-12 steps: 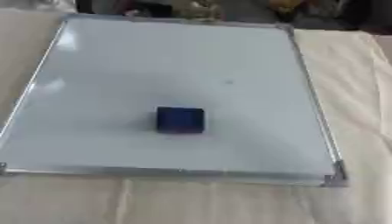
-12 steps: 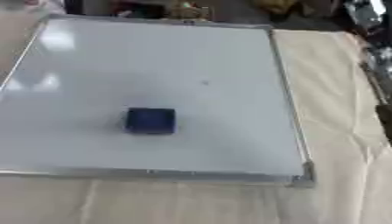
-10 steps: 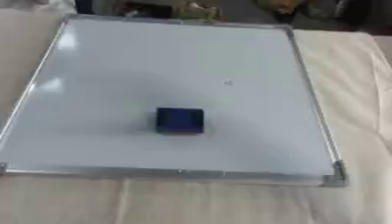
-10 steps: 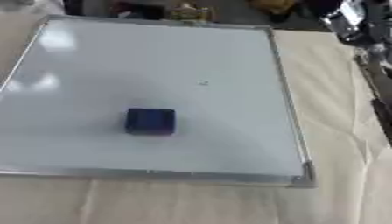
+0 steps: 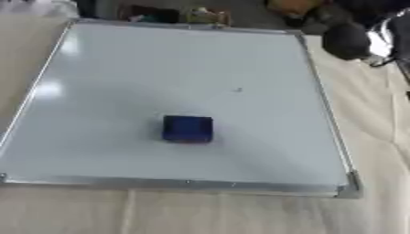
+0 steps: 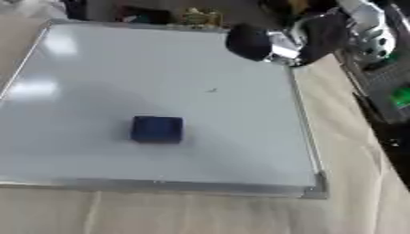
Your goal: Wipe the whiteboard clean with a brush.
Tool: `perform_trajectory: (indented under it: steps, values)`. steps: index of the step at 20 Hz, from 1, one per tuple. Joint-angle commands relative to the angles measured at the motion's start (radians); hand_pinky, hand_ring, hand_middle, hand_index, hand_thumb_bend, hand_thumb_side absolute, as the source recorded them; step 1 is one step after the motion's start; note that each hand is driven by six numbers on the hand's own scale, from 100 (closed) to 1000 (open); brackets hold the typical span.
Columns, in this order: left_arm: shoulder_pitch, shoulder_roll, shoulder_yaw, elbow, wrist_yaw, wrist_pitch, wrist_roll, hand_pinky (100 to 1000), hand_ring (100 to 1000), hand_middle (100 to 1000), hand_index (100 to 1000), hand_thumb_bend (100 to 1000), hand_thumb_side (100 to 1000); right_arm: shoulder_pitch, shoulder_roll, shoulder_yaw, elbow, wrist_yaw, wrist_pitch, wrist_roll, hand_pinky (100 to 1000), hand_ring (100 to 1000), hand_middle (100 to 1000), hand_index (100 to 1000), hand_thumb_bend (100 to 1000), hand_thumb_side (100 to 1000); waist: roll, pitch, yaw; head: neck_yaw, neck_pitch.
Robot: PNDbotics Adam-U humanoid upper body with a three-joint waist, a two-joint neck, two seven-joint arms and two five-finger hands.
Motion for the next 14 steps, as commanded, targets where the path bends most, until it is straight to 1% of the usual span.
perform_trajectory:
  steps: [1,5,7,8,9,10,12,14]
  values:
    - [-0.011,-0.013,0.019,-0.031,0.016,0.03,-0.002,663,604,559,413,395,818,-0.041,0.022,0.026,0.039,0.074,-0.019,0.069,748,775,619,100,643,810,0.002,-0.021,0.002,-0.005,-0.012]
    - [-0.011,-0.038,0.03,-0.045,0.027,0.06,0.002,662,603,559,411,393,820,-0.079,0.067,0.056,0.087,0.156,-0.04,0.154,759,787,636,100,633,794,0.0,-0.021,0.004,-0.008,-0.013]
    - [-0.009,-0.042,0.032,-0.049,0.028,0.068,0.002,662,601,558,410,392,821,-0.095,0.093,0.069,0.113,0.197,-0.048,0.205,764,796,649,100,632,764,-0.001,-0.021,0.005,-0.008,-0.013]
    - [-0.008,-0.044,0.033,-0.051,0.029,0.07,0.002,662,601,558,410,391,821,-0.102,0.106,0.075,0.127,0.214,-0.051,0.233,770,805,662,100,627,734,-0.001,-0.021,0.006,-0.009,-0.013]
    - [-0.007,-0.044,0.033,-0.052,0.029,0.072,0.002,662,601,558,410,391,821,-0.109,0.117,0.08,0.138,0.227,-0.054,0.261,770,805,662,100,627,734,0.0,-0.021,0.006,-0.008,-0.012]
    - [-0.007,-0.045,0.034,-0.052,0.029,0.074,0.002,661,594,547,409,389,821,-0.114,0.129,0.086,0.153,0.238,-0.057,0.295,785,825,689,100,636,673,-0.001,-0.021,0.007,-0.009,-0.012]
    - [-0.007,-0.046,0.034,-0.053,0.029,0.077,0.001,662,590,542,407,388,824,-0.124,0.152,0.094,0.18,0.25,-0.059,0.361,789,830,696,100,654,632,-0.002,-0.021,0.007,-0.011,-0.014]
    - [-0.007,-0.047,0.034,-0.054,0.029,0.079,-0.001,662,590,542,406,388,826,-0.13,0.17,0.1,0.198,0.259,-0.06,0.403,792,833,701,100,673,600,-0.004,-0.02,0.007,-0.01,-0.017]
